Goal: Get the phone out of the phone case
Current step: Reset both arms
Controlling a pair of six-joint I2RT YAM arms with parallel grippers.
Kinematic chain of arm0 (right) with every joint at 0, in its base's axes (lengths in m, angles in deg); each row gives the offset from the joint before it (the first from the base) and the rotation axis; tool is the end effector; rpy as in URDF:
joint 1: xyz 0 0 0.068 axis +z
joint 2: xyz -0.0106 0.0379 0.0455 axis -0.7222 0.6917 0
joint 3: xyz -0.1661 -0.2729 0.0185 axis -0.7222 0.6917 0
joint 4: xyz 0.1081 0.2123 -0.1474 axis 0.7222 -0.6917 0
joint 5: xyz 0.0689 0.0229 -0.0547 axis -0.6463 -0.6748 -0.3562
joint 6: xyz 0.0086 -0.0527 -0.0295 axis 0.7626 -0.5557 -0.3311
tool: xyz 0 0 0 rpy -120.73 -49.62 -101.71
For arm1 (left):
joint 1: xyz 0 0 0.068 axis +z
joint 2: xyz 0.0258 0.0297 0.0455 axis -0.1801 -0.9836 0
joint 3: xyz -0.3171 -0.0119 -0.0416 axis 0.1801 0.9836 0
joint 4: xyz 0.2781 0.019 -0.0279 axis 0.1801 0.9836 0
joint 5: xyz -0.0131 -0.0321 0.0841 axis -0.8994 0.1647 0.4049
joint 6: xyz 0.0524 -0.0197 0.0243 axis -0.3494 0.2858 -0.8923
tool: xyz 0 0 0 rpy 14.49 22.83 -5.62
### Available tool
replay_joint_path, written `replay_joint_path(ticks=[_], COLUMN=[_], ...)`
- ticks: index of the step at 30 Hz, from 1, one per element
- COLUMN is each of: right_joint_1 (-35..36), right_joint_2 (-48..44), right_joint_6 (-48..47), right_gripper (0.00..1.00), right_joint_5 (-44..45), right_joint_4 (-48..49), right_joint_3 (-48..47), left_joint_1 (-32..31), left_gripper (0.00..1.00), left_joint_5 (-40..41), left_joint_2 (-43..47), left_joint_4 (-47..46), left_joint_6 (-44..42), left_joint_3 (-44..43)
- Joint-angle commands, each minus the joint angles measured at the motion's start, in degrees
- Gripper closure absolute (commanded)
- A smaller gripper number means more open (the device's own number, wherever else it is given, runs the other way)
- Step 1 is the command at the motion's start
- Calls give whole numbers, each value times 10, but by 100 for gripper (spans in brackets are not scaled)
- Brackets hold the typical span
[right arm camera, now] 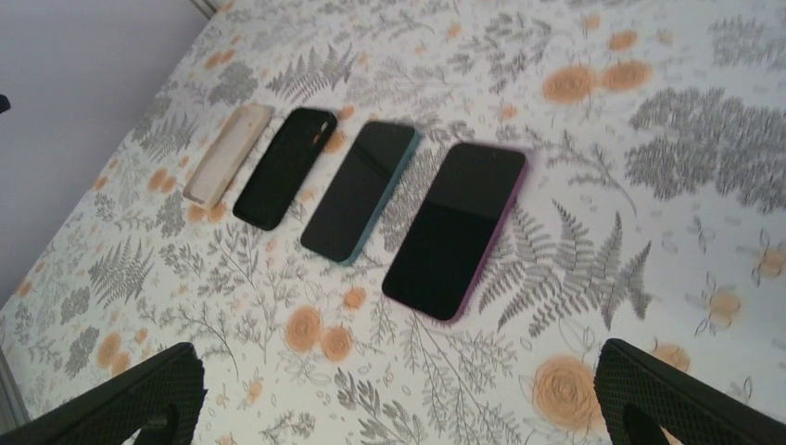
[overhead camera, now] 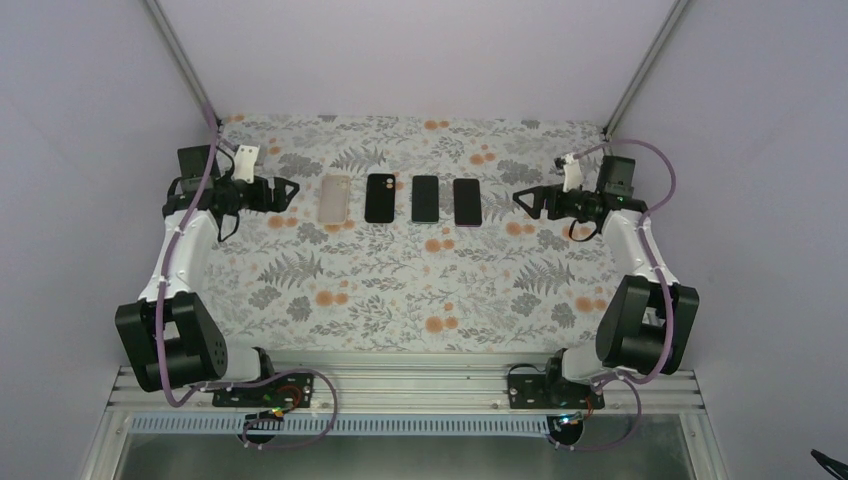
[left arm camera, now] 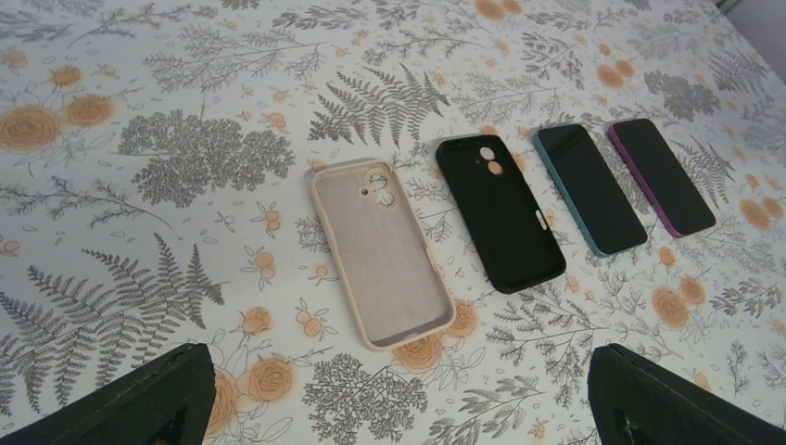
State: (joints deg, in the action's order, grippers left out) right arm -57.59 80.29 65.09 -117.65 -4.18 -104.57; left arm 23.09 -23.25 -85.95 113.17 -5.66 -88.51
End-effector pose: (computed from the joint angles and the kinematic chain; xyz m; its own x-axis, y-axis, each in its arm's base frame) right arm 0.3229 -0.0302 0.3048 -0.6606 0.0043 -0.7507 -0.4839 0.7621 0.4302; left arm 0.3053 0.0414 0.3260 -0.6325 0.0037 -0.7745 0.3461 0.8960 -0.2783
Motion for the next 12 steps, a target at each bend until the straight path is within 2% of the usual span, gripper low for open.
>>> replay_joint_path(ticks=[1,12], right_joint_1=[-6,-6], right_joint_2=[-17,-26], right_joint_6=[-9,5], right_gripper=[1,1], right_joint_5=[-4,-14], right_joint_4=[47,65], right_joint_3=[29,49], left_joint_1=[4,4], left_gripper=[0,0], left_joint_5=[10,10], left_joint_2=[13,17], left_joint_4=[-28,-38], left_joint_6=[-15,2], left_joint_3=[14,24])
